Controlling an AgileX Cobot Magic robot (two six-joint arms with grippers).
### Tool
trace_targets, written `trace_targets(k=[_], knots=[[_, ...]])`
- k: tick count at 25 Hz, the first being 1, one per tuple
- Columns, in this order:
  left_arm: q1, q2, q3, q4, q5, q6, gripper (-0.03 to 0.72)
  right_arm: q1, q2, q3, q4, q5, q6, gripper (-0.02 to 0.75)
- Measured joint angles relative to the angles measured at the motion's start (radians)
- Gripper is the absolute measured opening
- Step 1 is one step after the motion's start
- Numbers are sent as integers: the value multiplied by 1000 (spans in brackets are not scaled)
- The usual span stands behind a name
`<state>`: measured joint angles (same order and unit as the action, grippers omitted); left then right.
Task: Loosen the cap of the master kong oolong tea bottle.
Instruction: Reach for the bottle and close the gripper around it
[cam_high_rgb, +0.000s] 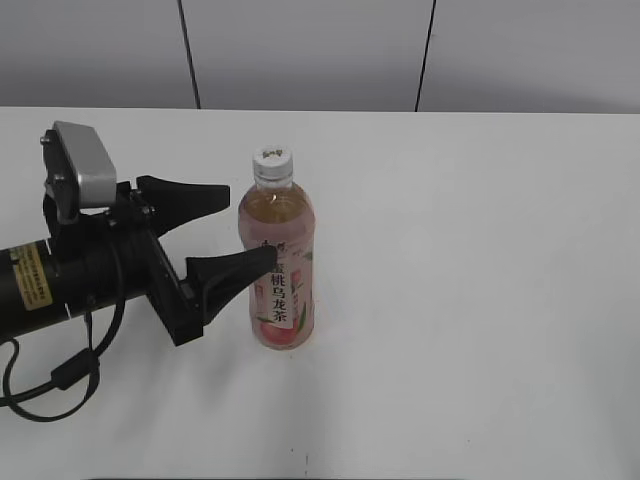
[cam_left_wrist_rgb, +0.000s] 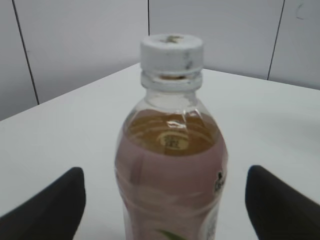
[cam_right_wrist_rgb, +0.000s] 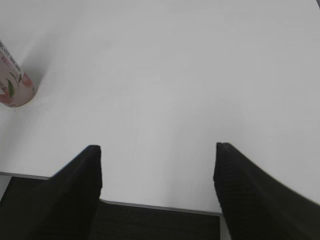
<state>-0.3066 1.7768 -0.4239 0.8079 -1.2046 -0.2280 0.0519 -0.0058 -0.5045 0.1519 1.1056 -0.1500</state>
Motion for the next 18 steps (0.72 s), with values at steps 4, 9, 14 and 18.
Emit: trace_targets(k=[4, 9, 14, 18], knots=[[-1, 25, -24, -14, -3, 0, 591, 0, 0, 0, 0, 0, 0, 531], [-23, 100, -58, -12, -3, 0, 591, 0, 0, 0, 0, 0, 0, 531], [-62, 153, -98, -12, -2, 0, 591, 0, 0, 0, 0, 0, 0, 531], [-67, 160, -124, -14, -2, 0, 591, 0, 0, 0, 0, 0, 0, 531]])
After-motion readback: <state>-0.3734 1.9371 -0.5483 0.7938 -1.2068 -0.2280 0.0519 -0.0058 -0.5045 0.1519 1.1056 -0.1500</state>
